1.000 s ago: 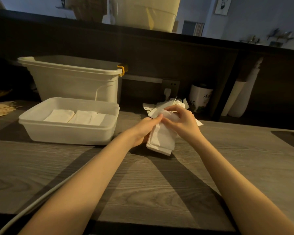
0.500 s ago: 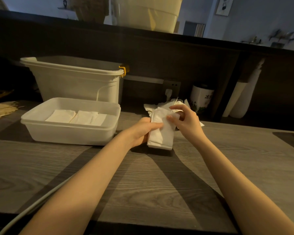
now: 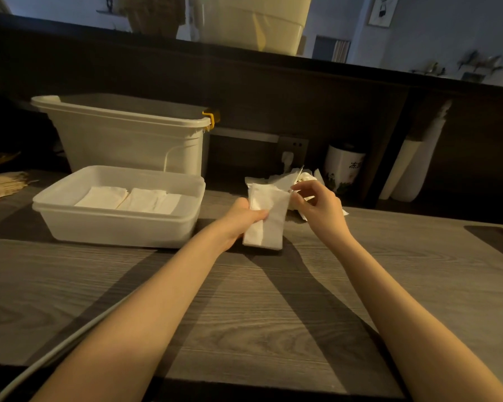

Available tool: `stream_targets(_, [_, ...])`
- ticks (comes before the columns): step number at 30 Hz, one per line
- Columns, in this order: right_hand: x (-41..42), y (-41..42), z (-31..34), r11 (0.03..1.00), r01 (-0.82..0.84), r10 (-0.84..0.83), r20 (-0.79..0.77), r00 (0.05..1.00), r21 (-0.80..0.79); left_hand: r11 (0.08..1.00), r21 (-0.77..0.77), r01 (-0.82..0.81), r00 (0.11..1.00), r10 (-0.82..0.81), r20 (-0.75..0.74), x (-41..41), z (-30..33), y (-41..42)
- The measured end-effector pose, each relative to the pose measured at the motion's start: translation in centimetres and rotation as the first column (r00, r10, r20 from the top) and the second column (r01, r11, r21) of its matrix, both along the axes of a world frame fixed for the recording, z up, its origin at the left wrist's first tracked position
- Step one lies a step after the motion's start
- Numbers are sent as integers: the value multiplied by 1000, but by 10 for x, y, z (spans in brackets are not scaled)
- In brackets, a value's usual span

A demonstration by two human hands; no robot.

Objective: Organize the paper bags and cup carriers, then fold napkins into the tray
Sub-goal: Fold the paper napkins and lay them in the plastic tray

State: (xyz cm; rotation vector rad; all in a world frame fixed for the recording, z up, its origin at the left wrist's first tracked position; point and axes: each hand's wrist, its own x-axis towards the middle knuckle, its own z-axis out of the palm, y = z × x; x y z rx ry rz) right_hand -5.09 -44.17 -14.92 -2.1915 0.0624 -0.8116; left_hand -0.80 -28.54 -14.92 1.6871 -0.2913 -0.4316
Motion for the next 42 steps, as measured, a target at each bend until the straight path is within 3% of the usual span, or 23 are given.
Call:
stream_targets(6, [8, -14, -10, 946, 195, -198, 14, 980, -258, 977, -95, -189, 981, 192, 20, 7, 4, 4])
stream_targets(13, [28, -29, -8, 797, 247, -305, -14, 952, -551, 963, -142, -230, 973, 229, -19, 9, 4, 6])
stream_targets(19, [44, -31, -5, 761, 208, -318, -75, 945, -614, 967, -112, -228, 974, 226, -36, 10, 1, 5])
stream_targets(23, [50, -31, -4, 732, 249, -344, -28, 939, -634, 966, -106, -236, 971, 232, -52, 12, -1, 6])
stream_targets(28, [38, -31, 1, 839, 279, -310, 10, 951, -468, 967, -119, -227, 973, 221, -58, 11, -1, 7])
stream_targets(34, [11, -23, 31, 989, 150, -150, 5, 989, -10, 946, -166, -277, 961, 269, -68, 10, 2, 7])
stream_targets(37, [-6, -17, 45, 979, 43, -41, -14, 999, 200, 933, -171, -317, 948, 317, -33, 9, 3, 8])
stream_targets(42, [-28, -12, 53, 922, -46, 99, -120, 988, 385, 929, -193, -316, 948, 316, -31, 7, 4, 6])
